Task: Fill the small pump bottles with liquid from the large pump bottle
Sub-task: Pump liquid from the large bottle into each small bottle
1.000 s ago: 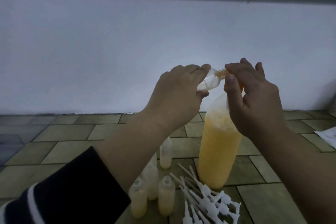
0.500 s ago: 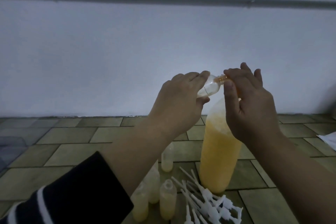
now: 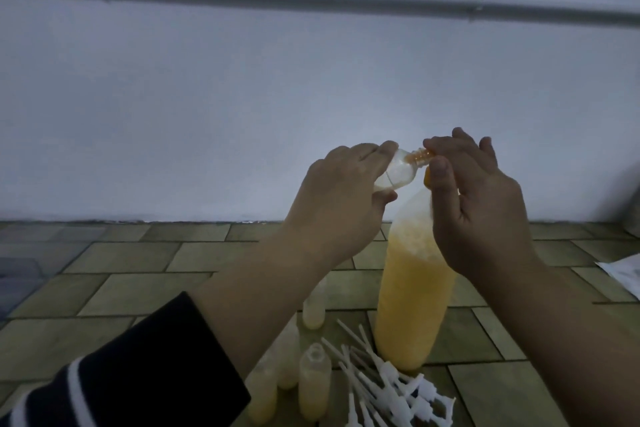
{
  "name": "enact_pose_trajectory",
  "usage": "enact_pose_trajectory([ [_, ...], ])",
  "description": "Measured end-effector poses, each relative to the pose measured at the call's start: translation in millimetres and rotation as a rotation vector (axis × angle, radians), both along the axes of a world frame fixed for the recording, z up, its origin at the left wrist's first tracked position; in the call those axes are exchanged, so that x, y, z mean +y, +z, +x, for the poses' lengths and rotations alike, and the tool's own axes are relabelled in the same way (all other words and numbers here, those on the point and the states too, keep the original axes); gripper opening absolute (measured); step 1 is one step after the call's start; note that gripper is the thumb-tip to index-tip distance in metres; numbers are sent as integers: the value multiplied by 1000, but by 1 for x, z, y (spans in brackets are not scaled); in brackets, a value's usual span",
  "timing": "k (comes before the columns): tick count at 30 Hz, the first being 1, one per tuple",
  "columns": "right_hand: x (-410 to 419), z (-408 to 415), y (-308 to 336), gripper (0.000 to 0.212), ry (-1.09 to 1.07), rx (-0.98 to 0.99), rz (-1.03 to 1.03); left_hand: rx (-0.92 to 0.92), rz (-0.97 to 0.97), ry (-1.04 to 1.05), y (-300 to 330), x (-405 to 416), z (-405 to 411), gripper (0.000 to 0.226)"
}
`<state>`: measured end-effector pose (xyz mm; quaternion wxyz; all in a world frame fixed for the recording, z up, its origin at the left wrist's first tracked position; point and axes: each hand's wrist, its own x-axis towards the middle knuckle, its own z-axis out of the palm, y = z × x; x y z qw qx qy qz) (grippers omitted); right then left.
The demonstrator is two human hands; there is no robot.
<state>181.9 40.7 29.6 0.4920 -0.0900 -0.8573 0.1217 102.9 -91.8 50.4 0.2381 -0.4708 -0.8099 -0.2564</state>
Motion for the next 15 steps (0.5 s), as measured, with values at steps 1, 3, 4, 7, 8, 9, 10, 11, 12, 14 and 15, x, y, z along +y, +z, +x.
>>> enact_pose_trajectory([
  [1, -1, 1, 3, 70, 11, -20, 5, 5, -1, 7, 2, -2, 0, 54],
  [3, -1, 2, 12, 72, 13, -28, 25, 31, 9, 13, 8, -3, 0, 54],
  [4, -1, 2, 15, 70, 13, -12, 30, 45, 20, 12, 11, -3, 1, 54],
  [7, -2, 2, 20, 64, 11, 32, 23, 73, 35, 12, 15, -2, 2, 54],
  [8, -2, 1, 19, 64, 0, 33, 25, 71, 35, 8, 15, -1, 1, 54],
  [9, -3, 0, 17, 65, -18, 30, 29, 63, 37, 5, 14, -1, 1, 54],
  [10, -3, -1, 15, 64, -37, 26, 33, 52, 40, 4, 12, 0, 1, 54],
  [11, -3, -3, 11, 64, -52, 24, 33, 41, 38, 4, 10, 1, 0, 54],
  [12, -2, -4, 8, 62, -62, 25, 28, 32, 33, 4, 8, 2, 0, 54],
  [14, -2, -5, 2, 61, -66, 21, 16, 12, 18, 7, 5, 3, 1, 54],
  [15, -1, -5, 1, 62, -63, 8, 14, 2, 8, 10, 4, 3, 1, 54],
])
